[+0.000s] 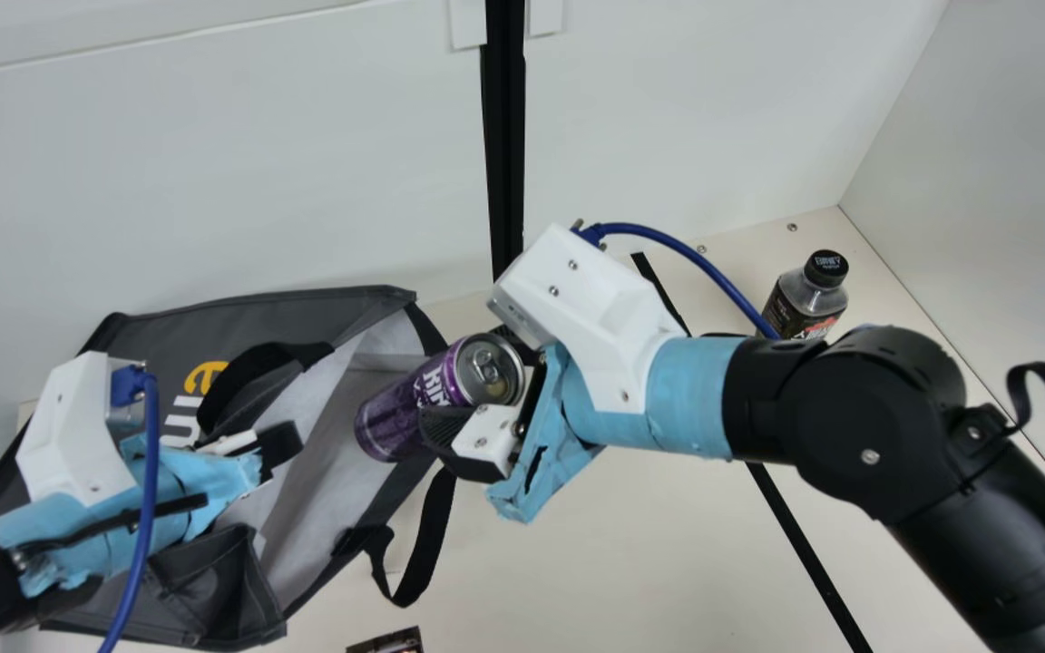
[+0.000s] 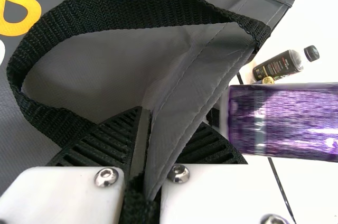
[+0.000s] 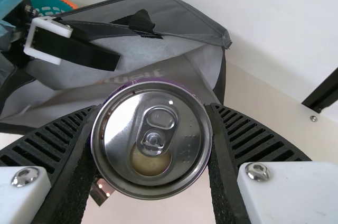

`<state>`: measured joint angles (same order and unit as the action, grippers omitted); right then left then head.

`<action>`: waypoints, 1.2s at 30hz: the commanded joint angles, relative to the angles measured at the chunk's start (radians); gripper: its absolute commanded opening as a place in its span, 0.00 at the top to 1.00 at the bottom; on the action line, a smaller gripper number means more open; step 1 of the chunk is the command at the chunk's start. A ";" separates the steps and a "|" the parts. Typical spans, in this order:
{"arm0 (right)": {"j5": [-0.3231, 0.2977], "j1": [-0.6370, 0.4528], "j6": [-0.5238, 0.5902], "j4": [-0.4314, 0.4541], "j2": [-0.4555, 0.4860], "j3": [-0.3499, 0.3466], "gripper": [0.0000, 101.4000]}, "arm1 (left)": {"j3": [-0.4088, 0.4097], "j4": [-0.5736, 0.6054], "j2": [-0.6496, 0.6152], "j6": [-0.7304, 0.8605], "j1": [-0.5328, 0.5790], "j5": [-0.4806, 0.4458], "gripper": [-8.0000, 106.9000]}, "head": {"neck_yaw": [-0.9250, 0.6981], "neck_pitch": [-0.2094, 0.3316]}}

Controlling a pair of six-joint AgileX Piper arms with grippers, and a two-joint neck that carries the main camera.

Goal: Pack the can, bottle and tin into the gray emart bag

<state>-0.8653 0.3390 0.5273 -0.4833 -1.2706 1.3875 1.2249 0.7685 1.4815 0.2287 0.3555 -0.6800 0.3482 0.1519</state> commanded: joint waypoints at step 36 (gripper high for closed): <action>0.328 0.084 0.369 -0.270 -0.171 -0.172 1.00 | 0.000 0.000 0.000 0.000 0.000 0.000 0.84 | 0.001 0.023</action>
<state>-0.5366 0.4221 0.8844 -0.7453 -1.4357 1.2161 1.2249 0.7685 1.4815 0.2287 0.3555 -0.6800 0.3482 0.1519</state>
